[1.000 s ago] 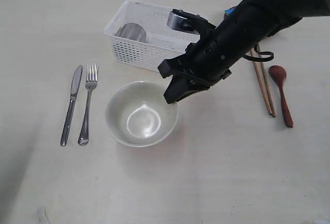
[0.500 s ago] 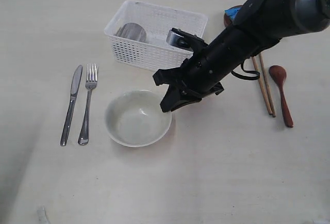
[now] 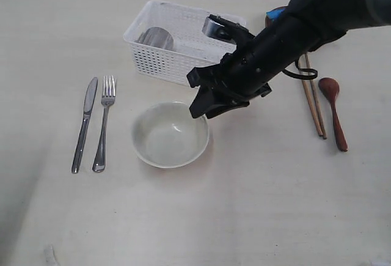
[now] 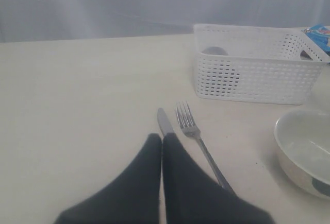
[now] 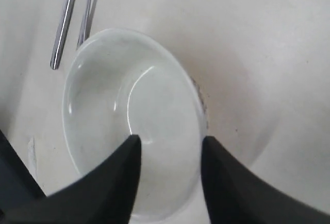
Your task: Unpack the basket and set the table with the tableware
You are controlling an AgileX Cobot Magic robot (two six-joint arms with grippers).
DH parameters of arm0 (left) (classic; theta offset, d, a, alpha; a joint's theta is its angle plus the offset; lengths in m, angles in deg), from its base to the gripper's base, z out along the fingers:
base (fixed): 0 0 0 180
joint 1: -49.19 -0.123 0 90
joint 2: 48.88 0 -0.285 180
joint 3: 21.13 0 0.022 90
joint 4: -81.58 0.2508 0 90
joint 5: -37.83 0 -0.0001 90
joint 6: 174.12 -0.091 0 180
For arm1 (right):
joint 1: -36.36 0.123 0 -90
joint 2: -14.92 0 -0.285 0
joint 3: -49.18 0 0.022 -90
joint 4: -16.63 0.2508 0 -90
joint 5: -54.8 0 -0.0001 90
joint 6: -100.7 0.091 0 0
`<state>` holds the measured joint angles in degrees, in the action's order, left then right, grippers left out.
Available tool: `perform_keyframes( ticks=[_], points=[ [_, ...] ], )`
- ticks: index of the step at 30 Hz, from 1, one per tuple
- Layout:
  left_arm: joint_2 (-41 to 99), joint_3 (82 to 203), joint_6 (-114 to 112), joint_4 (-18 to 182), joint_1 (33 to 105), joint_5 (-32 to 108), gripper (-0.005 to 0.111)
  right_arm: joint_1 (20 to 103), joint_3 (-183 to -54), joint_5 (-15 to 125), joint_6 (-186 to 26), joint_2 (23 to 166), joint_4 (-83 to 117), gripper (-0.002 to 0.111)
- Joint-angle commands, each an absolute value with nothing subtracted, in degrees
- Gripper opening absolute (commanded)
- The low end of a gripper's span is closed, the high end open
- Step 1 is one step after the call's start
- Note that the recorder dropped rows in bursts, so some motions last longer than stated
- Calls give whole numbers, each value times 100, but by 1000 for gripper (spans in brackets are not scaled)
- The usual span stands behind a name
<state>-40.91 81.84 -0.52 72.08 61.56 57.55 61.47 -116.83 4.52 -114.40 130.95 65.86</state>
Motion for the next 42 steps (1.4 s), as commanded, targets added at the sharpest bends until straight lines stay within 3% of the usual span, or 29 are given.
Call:
perform_keyframes(
  ticks=[1,17,31,42],
  points=[
    [-4109,8165,-40,7226,6189,5746,0,6108,-11732,186,-11442,13093,6451,49],
    [-4109,8165,-40,7210,6189,5746,0,5416,-12814,-828,-11055,13082,6278,49],
    [-4109,8165,-40,7210,6189,5746,0,5387,-14204,56,-10704,13154,6278,49],
    [-4109,8165,-40,7210,6189,5746,0,5387,-15856,-291,-10509,14276,6258,49]
  ],
)
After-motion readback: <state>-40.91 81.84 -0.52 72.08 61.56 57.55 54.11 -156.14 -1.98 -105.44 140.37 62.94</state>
